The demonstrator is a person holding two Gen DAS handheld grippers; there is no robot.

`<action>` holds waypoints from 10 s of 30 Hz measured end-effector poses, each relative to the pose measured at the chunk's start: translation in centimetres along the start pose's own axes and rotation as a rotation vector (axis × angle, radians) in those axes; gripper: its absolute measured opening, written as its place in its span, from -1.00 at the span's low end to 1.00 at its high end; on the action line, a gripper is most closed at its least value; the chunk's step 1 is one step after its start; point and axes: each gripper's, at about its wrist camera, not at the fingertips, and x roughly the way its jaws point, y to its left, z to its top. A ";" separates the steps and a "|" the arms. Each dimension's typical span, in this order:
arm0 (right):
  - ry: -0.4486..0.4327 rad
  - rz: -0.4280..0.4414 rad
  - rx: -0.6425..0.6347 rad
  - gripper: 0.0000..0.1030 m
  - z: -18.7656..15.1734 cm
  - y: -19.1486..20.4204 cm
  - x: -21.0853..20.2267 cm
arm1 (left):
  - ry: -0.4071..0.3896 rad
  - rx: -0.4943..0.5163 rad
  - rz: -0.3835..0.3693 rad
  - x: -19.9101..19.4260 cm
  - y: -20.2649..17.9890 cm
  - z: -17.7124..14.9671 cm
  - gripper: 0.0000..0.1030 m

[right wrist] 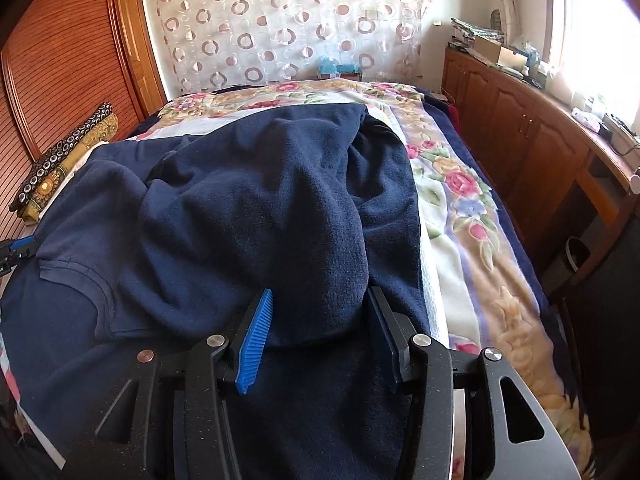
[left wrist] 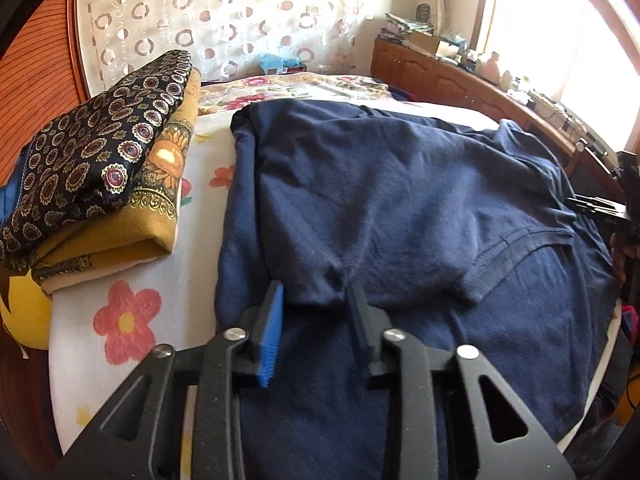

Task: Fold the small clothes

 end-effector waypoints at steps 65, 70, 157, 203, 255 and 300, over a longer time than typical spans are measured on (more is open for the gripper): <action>-0.054 0.105 -0.111 -0.84 -5.3 -1.4 -9.5 | -0.146 -0.085 0.032 -10.8 -0.2 -8.8 -0.82; -0.072 0.089 -0.127 -0.76 -5.6 -1.0 -10.6 | -0.115 -0.076 0.056 -10.4 -0.4 -8.9 -0.50; -0.107 0.123 -0.220 0.26 -7.2 6.3 -2.1 | -0.183 -0.097 -0.060 -9.7 -2.4 -6.3 -0.81; -0.220 0.100 -0.171 0.26 -3.3 2.7 -6.9 | -0.152 0.151 -0.185 -8.4 -15.9 2.1 -0.38; -0.141 0.072 -0.075 -0.79 7.5 -3.7 -3.3 | -0.161 0.060 -0.178 -7.7 -11.7 -0.9 -0.38; -0.050 0.064 -0.140 -0.87 -10.5 -3.6 -9.5 | -0.046 0.158 -0.263 -4.6 -18.7 -2.5 -0.38</action>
